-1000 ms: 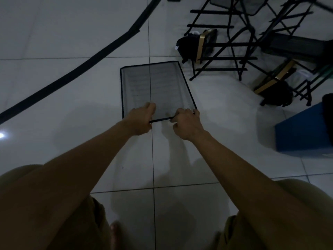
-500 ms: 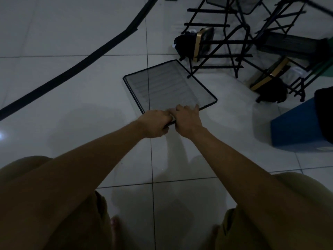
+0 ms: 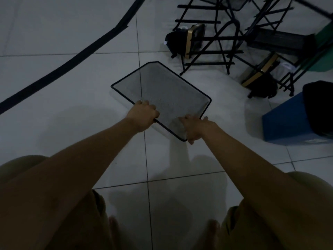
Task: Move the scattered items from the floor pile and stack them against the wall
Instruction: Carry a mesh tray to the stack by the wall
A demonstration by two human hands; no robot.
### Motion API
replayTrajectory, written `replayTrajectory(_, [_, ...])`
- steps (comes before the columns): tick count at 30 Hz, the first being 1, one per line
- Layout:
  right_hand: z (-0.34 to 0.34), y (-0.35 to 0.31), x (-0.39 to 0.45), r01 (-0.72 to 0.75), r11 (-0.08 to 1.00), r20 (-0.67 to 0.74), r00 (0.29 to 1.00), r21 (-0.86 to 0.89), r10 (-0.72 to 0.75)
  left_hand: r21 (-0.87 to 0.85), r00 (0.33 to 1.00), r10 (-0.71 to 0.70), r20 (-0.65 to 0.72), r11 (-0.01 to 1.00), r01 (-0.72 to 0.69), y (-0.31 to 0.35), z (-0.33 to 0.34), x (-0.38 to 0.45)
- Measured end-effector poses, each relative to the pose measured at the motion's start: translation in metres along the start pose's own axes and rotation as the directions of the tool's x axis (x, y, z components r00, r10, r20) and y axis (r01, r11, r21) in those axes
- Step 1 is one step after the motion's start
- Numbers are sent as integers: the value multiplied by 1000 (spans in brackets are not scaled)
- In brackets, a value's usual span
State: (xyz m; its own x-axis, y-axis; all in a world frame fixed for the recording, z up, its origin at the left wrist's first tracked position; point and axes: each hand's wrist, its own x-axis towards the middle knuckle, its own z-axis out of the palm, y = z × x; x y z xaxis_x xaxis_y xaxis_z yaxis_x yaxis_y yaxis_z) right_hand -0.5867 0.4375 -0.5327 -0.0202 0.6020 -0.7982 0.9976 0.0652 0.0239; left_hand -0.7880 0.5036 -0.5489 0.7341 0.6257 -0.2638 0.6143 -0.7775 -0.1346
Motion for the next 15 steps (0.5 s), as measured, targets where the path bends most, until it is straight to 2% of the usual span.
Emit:
replayTrajectory(2, [2, -6, -1, -11, 1000, 44, 999, -29, 12, -18, 1000, 11, -12, 1000, -11, 7, 0, 2])
replayTrajectory(5, [7, -8, 3, -19, 994, -22, 1000, 104, 21, -88, 998, 23, -55, 996, -27, 11, -2, 6])
replayTrajectory(8, [5, -11, 7, -41, 994, -187, 981, 103, 60, -268, 991, 67, -115, 959, -96, 14, -6, 11])
replayTrajectory(11, [1, 2, 11, -51, 980, -321, 941, 193, 112, -417, 982, 75, -171, 898, -141, 11, -9, 14])
replayTrajectory(13, [1, 18, 10, -80, 972, -304, 941, 222, 147, -390, 995, 28, -96, 918, -64, 3, -10, 13])
replayTrajectory(15, [8, 33, 10, -98, 962, -307, 935, 256, 177, -285, 996, -63, 56, 956, 76, -8, -4, 9])
